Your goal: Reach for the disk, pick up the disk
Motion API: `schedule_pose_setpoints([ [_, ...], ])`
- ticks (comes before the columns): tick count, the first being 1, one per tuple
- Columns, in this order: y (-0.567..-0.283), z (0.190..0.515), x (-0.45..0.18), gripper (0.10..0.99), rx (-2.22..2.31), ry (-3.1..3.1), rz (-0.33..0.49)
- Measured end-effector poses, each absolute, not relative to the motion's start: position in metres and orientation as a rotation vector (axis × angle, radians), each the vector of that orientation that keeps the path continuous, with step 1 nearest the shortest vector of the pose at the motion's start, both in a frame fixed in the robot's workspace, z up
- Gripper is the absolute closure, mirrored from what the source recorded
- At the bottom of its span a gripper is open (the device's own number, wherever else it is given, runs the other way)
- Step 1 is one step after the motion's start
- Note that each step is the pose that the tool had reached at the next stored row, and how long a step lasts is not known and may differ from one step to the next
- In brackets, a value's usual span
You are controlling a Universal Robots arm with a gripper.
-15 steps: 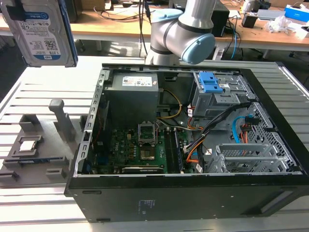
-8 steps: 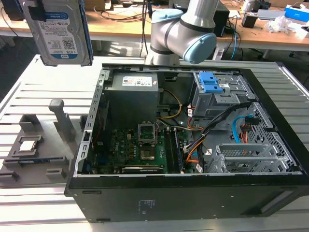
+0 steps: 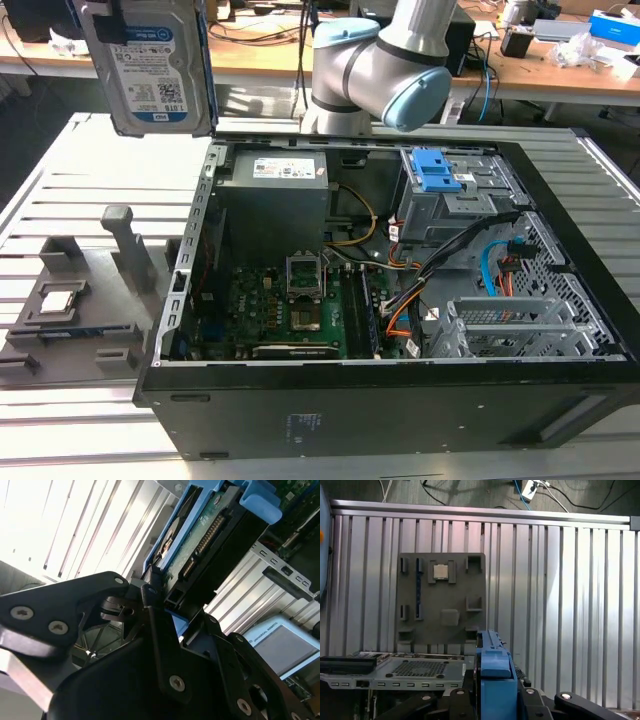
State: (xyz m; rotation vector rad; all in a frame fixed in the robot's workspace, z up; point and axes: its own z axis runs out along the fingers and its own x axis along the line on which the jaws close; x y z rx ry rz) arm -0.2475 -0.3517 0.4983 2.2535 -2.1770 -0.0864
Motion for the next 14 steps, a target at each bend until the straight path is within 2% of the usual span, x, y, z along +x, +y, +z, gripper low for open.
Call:
schedule_pose_setpoints([
  [14,-0.352,0.498,-0.175,0.722,2.251,-2.174,-0.092],
])
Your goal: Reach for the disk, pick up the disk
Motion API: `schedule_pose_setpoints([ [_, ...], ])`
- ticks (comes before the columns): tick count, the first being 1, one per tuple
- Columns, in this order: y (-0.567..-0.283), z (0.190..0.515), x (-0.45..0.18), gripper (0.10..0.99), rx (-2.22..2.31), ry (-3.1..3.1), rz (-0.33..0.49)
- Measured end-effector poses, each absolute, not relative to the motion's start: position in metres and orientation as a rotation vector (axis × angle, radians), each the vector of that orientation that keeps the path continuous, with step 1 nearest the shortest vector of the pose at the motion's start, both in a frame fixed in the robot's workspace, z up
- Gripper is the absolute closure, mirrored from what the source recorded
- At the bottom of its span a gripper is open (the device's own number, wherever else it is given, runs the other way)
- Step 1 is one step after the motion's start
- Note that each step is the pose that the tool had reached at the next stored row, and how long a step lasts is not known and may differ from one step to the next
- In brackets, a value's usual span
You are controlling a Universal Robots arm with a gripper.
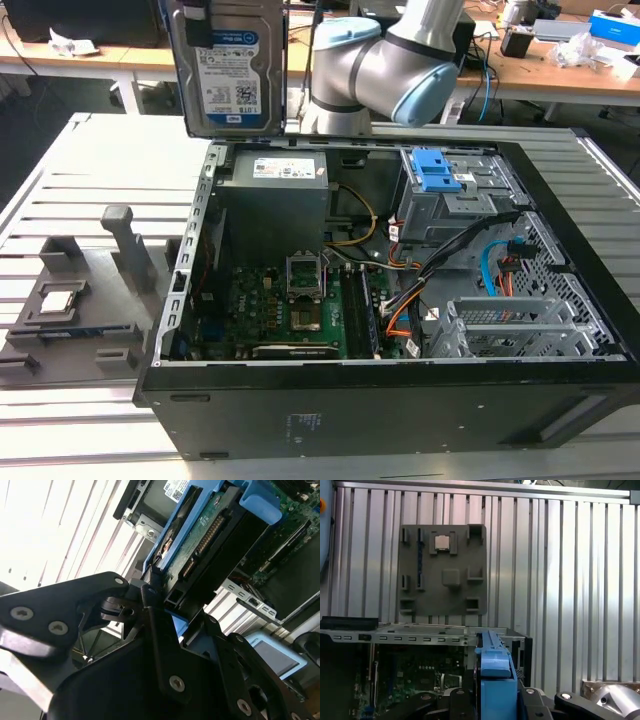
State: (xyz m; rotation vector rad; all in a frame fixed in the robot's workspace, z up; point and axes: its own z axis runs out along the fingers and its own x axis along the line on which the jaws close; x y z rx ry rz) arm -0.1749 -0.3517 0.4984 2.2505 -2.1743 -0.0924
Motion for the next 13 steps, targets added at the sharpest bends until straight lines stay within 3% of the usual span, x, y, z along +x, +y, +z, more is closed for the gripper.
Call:
schedule_pose_setpoints([
  [13,-0.351,0.498,-0.118,0.722,2.248,-2.172,-0.097],
])
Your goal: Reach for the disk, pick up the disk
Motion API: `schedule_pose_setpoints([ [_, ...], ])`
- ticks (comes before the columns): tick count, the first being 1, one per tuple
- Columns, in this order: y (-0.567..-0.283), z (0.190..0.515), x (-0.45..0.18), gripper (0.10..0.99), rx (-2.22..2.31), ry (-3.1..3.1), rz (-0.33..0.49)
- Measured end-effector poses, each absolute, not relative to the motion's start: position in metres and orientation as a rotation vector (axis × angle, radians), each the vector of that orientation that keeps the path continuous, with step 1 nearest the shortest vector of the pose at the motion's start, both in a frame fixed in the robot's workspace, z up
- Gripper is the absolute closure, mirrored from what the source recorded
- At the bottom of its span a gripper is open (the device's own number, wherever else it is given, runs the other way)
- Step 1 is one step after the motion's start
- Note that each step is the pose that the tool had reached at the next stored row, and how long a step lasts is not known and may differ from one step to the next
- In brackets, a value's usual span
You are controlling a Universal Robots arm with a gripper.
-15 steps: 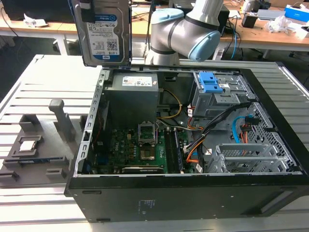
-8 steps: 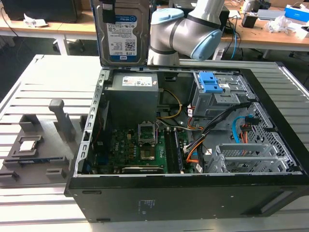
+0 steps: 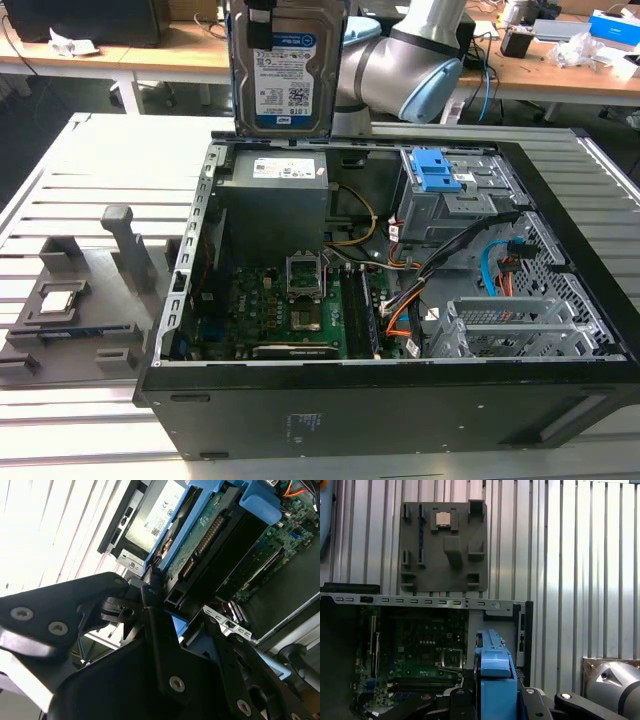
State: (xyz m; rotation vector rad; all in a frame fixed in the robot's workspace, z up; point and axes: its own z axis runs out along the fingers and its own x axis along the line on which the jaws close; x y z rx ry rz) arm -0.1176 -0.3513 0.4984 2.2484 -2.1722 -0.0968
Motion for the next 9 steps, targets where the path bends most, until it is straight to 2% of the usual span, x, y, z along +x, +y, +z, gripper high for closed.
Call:
schedule_pose_setpoints([
  [9,-0.351,0.498,-0.076,0.722,2.247,-2.171,-0.1],
])
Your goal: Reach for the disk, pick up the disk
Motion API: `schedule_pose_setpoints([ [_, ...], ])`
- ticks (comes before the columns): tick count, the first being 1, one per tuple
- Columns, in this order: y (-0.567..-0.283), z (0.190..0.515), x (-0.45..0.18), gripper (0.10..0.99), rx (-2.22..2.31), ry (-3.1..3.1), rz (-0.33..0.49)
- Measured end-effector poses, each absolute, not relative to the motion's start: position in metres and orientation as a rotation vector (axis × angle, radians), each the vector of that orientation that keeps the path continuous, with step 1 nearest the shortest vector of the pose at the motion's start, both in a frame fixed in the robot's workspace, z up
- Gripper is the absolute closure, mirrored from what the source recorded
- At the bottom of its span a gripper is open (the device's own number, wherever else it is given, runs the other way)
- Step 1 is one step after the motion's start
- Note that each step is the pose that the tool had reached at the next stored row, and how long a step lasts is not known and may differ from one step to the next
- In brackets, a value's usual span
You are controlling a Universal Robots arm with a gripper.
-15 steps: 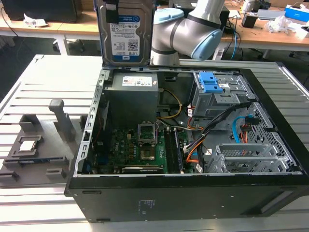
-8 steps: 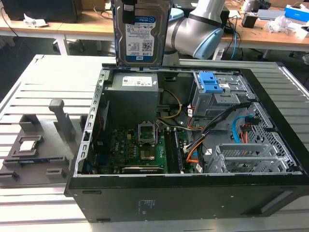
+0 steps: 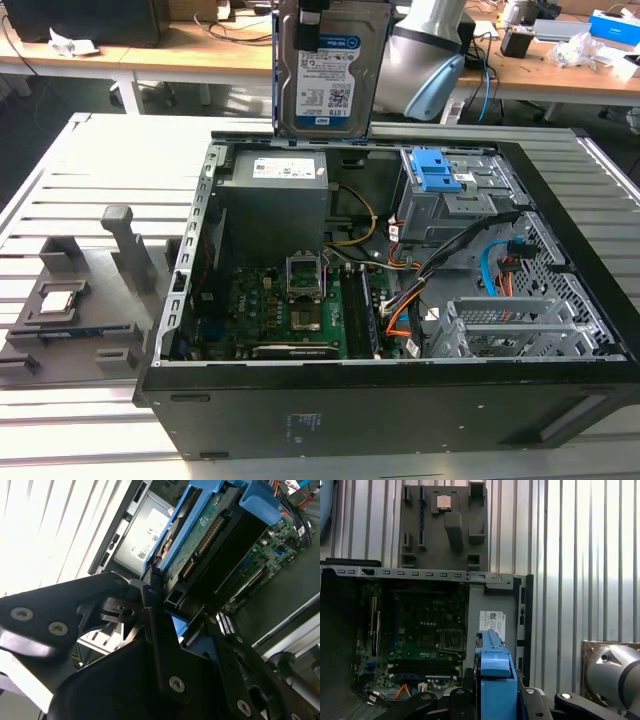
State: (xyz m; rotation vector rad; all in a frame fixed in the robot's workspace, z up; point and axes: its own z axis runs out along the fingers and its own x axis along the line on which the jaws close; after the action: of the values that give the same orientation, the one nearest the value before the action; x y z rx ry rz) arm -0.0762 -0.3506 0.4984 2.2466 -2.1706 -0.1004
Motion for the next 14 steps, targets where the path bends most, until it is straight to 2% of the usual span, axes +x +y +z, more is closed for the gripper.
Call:
schedule_pose_setpoints([
  [14,-0.348,0.498,-0.02,0.722,2.245,-2.17,-0.103],
])
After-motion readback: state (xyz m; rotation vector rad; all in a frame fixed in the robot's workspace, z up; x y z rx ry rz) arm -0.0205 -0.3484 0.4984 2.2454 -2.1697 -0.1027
